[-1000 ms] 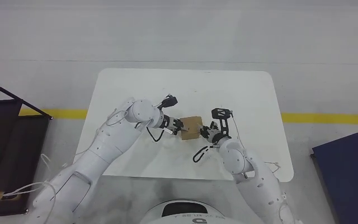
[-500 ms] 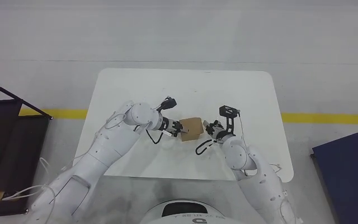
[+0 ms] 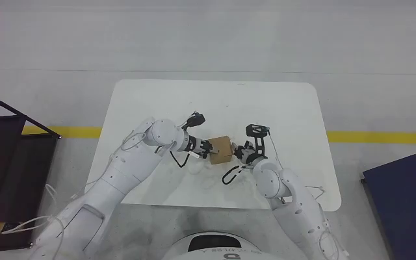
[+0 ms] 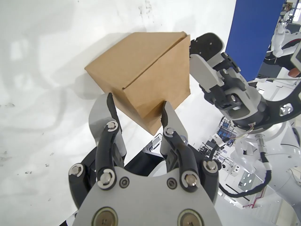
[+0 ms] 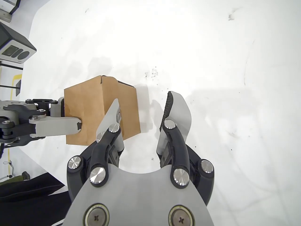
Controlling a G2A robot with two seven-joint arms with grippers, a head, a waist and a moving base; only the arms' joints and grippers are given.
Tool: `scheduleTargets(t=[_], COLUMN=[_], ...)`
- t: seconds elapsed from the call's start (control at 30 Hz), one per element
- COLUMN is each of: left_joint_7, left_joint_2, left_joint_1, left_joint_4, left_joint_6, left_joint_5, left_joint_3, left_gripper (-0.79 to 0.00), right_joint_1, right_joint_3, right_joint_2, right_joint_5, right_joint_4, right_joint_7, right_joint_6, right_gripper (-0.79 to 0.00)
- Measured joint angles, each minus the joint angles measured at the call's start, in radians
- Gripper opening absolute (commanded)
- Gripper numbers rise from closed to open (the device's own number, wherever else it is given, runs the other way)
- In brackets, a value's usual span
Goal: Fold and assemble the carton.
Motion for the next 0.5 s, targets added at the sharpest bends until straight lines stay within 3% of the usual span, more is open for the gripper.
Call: scheduleTargets(t=[0.5], left_joint_7=[0.005], left_joint_2=[0.002], left_joint_1=[-0.008], left_joint_4=[0.009], left_joint_6=[-0.016], left_joint_5=[0.011], left_joint_3=[0.001], left_gripper=[-0.496], right_joint_1=[0.032], right_joint_3=[-0.016], right_joint_2=[-0.002], right_joint_5=[0.002], right_joint_4=[0.032], right_joint_7=[0.077], right_joint_6=[-0.019], right_gripper=[-0.382])
